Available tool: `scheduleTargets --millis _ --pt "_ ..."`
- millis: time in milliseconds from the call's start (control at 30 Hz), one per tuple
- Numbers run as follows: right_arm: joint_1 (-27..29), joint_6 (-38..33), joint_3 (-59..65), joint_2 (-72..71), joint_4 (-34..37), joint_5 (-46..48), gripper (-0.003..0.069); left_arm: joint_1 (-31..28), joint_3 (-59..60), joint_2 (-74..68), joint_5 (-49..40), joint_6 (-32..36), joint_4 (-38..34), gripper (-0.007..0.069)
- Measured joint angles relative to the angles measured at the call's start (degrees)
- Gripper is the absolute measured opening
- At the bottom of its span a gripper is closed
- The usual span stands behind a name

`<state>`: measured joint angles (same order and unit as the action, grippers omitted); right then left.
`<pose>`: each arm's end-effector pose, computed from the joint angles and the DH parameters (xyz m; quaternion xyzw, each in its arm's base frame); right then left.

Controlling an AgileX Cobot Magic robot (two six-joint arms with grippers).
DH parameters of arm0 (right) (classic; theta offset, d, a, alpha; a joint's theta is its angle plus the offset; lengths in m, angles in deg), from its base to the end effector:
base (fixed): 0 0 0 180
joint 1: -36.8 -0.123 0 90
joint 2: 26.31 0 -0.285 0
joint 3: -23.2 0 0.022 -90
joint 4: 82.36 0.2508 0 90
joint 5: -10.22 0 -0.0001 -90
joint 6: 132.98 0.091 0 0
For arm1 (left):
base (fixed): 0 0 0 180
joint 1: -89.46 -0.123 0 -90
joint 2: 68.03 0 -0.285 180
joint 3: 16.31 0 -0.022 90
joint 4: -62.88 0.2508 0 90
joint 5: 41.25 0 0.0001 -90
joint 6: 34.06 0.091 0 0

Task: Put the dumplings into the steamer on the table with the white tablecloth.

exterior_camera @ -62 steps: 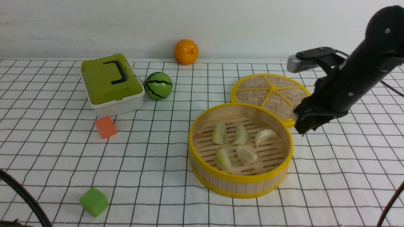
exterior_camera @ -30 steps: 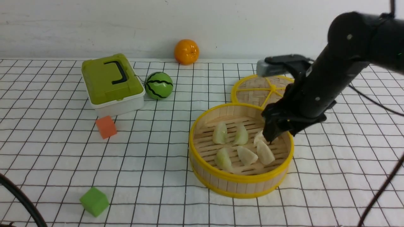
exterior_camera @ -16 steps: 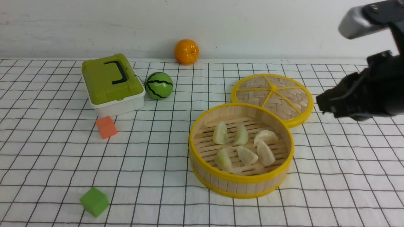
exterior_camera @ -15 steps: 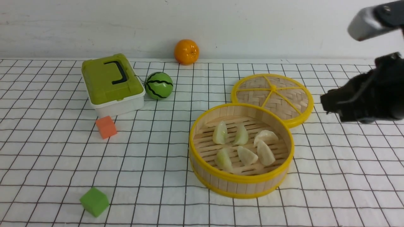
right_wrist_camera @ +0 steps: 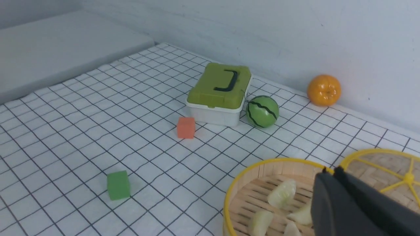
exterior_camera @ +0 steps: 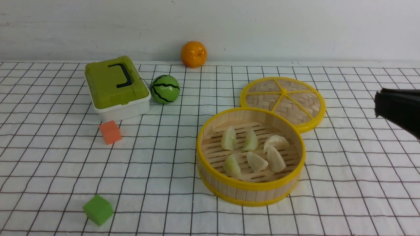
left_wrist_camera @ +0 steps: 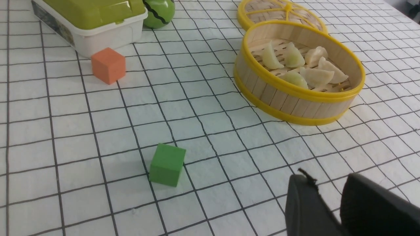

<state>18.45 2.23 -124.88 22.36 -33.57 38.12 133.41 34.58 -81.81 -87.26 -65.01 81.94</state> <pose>0.1223 0.0744 0.3851 -0.2308 0.7256 0.2386 0.6027 0.0322 -0.0013 0.2891 0.1185 0.8029 -0.2113 0.5446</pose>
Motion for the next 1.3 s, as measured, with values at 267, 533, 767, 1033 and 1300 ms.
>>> scheduleTargets --millis 267,533,767,1033,1300 --pt "0.0 -0.6 0.0 -0.3 0.5 2.0 -0.0022 0.0 0.0 0.1 0.0 0.0 0.1 0.0181" --pt "0.0 -0.7 0.0 -0.3 0.5 3.7 -0.0022 0.0 0.0 0.1 0.0 0.0 0.1 0.0183" --pt "0.0 -0.7 0.8 -0.4 -0.1 0.3 -0.0022 0.0 0.0 0.1 0.0 0.0 0.1 0.0192" --pt "0.2 6.3 18.0 -10.2 -12.9 -17.5 -0.0024 0.0 0.0 0.1 0.0 0.0 0.1 0.0198" --pt "11.5 35.0 44.5 -29.6 -36.2 -30.2 -0.0024 0.0 0.0 0.1 0.0 0.0 0.1 0.0201"
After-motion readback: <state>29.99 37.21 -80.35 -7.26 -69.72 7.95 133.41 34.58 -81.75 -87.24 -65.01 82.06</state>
